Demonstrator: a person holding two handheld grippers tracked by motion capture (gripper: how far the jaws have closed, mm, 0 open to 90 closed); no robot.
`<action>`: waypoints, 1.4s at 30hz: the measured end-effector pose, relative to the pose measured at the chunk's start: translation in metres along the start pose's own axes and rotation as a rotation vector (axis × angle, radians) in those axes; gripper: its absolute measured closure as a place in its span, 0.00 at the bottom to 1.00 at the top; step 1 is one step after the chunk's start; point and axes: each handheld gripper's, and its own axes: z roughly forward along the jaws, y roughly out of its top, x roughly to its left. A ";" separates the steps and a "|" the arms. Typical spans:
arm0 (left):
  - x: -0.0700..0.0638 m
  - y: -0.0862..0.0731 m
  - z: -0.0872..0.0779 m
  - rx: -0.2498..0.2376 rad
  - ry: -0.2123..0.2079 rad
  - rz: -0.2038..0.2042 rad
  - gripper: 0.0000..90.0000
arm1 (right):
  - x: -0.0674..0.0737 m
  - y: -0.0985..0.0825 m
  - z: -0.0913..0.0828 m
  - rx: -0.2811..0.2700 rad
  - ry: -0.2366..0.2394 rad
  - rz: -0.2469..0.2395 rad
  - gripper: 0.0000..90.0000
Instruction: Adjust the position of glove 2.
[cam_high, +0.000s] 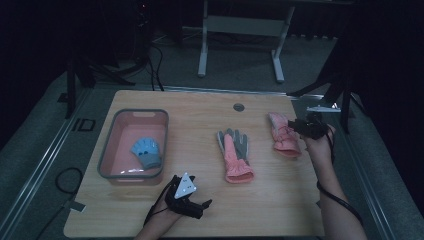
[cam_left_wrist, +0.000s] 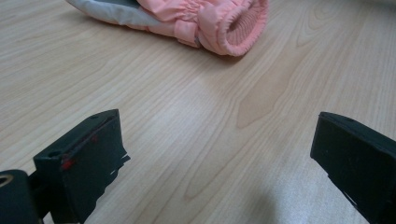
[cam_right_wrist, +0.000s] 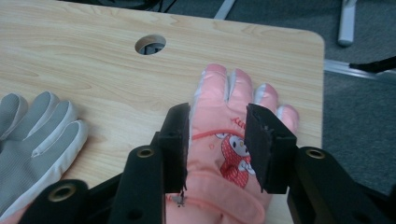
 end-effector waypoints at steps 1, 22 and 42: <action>0.000 0.000 0.000 0.001 -0.002 0.001 0.03 | -0.001 0.001 0.004 0.000 0.008 -0.002 0.65; 0.001 0.000 0.000 0.012 -0.008 -0.013 0.03 | -0.010 -0.034 0.060 0.134 -0.041 0.062 0.95; 0.000 0.000 0.000 0.017 0.006 -0.002 0.03 | 0.048 -0.024 -0.042 0.011 -0.065 0.091 0.98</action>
